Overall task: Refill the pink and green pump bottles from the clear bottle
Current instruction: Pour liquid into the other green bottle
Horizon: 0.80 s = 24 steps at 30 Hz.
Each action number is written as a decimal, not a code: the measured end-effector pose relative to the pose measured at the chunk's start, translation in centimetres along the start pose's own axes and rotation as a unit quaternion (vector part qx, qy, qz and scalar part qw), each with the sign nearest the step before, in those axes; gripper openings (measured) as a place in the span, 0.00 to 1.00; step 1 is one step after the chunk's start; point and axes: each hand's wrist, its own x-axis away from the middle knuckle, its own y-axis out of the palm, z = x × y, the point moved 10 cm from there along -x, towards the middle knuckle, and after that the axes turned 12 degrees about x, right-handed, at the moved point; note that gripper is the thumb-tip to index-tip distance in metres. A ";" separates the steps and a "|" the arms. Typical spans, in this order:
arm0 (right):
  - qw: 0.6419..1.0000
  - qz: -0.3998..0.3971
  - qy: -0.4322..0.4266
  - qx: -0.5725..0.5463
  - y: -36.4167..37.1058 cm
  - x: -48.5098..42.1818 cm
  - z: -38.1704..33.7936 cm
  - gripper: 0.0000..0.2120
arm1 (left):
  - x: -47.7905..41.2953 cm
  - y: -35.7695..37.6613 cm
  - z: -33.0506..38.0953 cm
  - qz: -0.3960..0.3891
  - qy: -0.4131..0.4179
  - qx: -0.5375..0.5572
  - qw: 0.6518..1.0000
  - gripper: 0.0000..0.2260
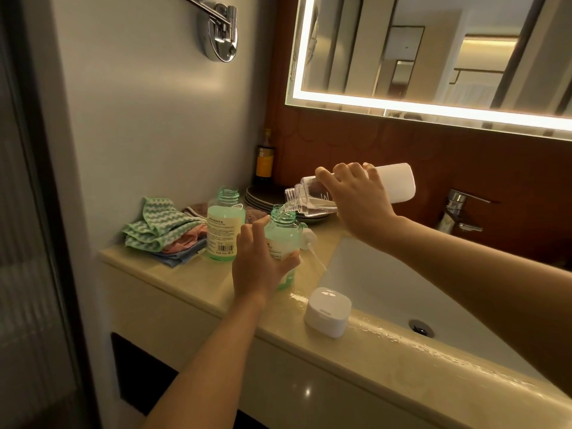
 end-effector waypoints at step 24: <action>0.953 0.124 -0.056 0.272 -2.5 -0.8 -2.2 0.37 | 0.0 -0.3 0.4 0.010 0.018 0.014 1.000 0.33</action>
